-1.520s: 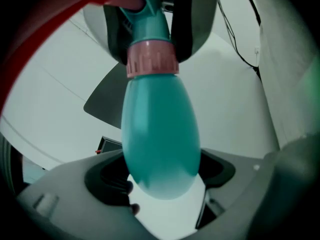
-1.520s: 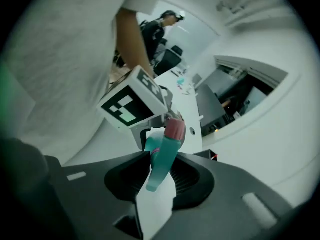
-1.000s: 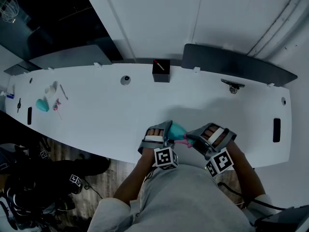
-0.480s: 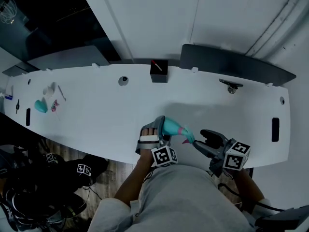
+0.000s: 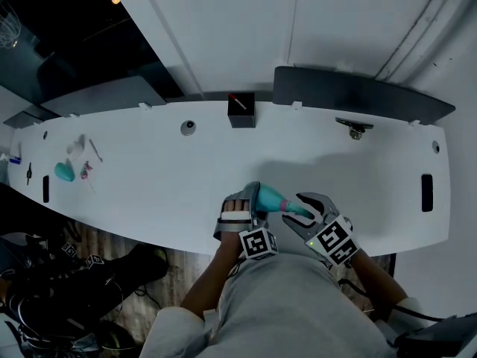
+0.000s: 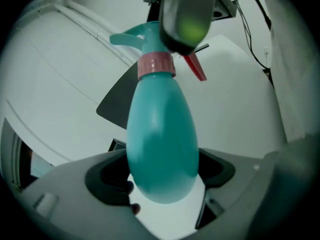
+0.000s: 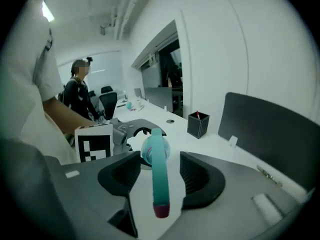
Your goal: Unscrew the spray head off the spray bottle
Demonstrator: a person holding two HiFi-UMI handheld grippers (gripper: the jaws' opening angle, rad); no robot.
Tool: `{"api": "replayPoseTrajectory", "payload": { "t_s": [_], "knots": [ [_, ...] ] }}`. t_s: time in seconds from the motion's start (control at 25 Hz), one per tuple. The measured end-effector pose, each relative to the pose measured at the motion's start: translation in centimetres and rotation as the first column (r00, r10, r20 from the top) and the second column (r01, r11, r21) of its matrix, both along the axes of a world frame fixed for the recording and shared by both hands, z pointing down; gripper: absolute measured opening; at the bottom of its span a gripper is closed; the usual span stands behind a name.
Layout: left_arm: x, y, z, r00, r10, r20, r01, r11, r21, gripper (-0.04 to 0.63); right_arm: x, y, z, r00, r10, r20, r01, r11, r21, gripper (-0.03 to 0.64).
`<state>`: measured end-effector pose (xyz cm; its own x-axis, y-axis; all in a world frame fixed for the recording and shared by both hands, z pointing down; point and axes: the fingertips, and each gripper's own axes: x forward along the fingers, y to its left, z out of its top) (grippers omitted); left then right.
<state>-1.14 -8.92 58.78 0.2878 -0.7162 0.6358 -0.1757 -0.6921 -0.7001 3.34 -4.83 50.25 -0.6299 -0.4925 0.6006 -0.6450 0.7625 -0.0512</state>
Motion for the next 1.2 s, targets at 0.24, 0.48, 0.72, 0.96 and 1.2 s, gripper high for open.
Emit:
{"api": "replayPoseTrajectory", "payload": {
  "t_s": [0.24,0.48,0.72,0.96,1.2],
  "knots": [
    [0.1,0.4,0.4,1.000,0.008,-0.011,-0.008,1.000,-0.021,0.397,-1.2,0.7,-0.2,0.947,-0.221,-0.231,0.258,0.956,0.140,0.123],
    [0.7,1.2,0.9,0.996,0.032,-0.083,-0.040,0.995,-0.092,0.397,-1.6,2.4,0.3,0.480,-0.393,-0.784,0.827,0.502,0.254,0.120],
    [-0.2,-0.2,-0.4,0.990,-0.053,-0.134,0.050,0.998,-0.024,0.397,-2.4,1.4,-1.4,0.567,-0.318,-0.760,0.783,0.494,0.378,0.160],
    [-2.5,-2.8,-0.9,0.983,-0.140,-0.120,0.151,0.984,0.089,0.397,-0.3,-0.4,-9.0,0.983,-0.116,0.143,0.070,0.954,0.292,0.214],
    [-3.3,-5.2,-3.7,0.987,-0.155,-0.044,0.161,0.949,0.270,0.397,0.8,-0.2,-6.6,0.433,0.661,0.613,0.082,0.648,-0.757,0.198]
  ]
}}
